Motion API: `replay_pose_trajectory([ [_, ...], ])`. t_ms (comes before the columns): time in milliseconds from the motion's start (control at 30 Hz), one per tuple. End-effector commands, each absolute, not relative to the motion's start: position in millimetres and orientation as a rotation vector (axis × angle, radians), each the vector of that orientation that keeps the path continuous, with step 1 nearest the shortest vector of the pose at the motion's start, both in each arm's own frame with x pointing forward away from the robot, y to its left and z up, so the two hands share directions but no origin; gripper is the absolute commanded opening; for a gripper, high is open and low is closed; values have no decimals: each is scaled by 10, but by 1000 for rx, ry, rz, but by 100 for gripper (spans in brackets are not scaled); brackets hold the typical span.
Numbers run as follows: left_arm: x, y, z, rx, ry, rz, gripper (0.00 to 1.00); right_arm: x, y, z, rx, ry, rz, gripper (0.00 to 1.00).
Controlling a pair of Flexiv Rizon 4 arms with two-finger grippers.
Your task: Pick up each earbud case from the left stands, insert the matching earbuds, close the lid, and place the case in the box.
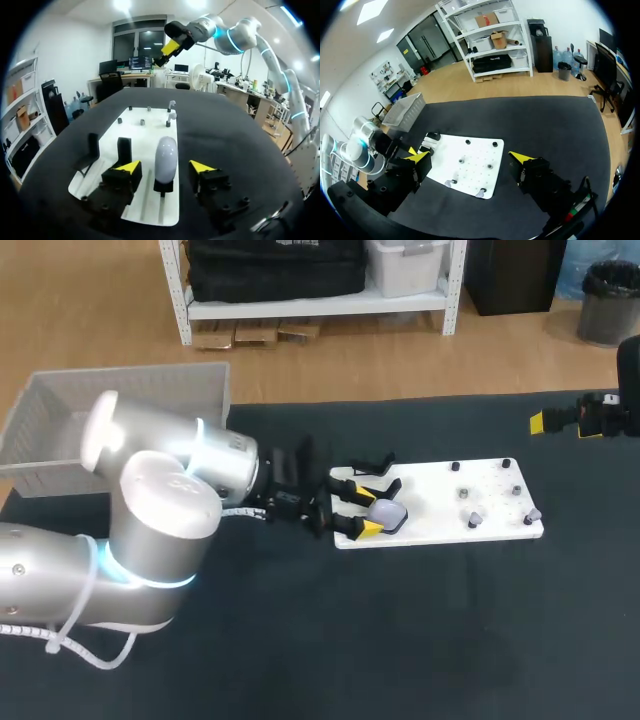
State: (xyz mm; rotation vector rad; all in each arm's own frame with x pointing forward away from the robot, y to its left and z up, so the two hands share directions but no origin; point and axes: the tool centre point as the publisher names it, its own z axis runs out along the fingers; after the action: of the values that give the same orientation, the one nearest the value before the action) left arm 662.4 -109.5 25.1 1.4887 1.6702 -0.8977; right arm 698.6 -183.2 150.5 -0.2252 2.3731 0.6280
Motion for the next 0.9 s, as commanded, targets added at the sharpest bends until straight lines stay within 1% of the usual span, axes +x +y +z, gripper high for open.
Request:
replay_pose_trajectory([
  [33,6679,-1161,194,1500,1665,-912,57,6993,-1842,1500,-229,2373,633,100],
  [100,6686,-1170,180,1499,1664,-916,56,6993,-1842,1500,-229,2373,633,100],
  [333,6707,-1189,155,1492,1658,-935,49,6993,-1842,1500,-229,2373,633,100],
  [433,6706,-1201,156,1491,1653,-940,47,6993,-1842,1500,-229,2373,633,100],
  [700,6678,-1220,131,1495,1648,-957,48,6993,-1842,1500,-229,2373,633,100],
  [900,6675,-1236,126,1492,1643,-967,45,6993,-1842,1500,-229,2373,633,100],
])
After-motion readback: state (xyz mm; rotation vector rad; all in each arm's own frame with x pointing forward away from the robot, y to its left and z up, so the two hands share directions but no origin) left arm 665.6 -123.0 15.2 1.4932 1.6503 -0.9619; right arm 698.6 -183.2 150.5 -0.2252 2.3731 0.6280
